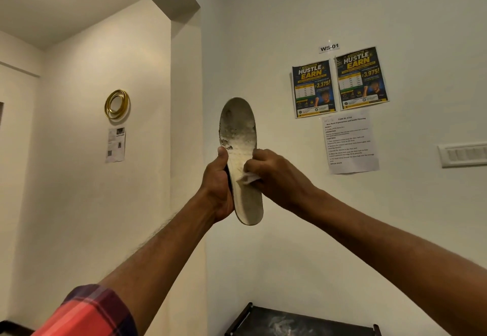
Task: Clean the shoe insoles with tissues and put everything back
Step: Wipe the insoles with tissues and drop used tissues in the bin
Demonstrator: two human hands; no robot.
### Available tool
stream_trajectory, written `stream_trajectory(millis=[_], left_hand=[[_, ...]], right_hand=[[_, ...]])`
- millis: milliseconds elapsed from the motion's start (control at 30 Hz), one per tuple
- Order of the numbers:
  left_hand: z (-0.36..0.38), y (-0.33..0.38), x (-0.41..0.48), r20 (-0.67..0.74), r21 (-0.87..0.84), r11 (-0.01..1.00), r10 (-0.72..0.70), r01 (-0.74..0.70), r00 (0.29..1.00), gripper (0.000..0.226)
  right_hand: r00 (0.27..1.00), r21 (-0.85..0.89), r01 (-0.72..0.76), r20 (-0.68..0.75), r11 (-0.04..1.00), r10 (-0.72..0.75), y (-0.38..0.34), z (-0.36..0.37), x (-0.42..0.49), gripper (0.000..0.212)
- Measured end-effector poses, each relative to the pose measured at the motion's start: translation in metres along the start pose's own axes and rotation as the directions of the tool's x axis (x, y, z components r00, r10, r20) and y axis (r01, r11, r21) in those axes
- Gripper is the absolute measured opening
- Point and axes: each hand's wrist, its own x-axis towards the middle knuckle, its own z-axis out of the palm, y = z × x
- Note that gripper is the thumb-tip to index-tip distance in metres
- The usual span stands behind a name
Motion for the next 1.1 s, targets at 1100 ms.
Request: stream_trajectory(millis=[1100], left_hand=[[0.017, 0.003, -0.009, 0.132, -0.033, 0.994, -0.102, 0.107, 0.986, 0.069]], right_hand=[[0.995, -0.001, -0.006, -0.096, 1.0, 0.005, 0.031, -0.029, 0.02, 0.018]])
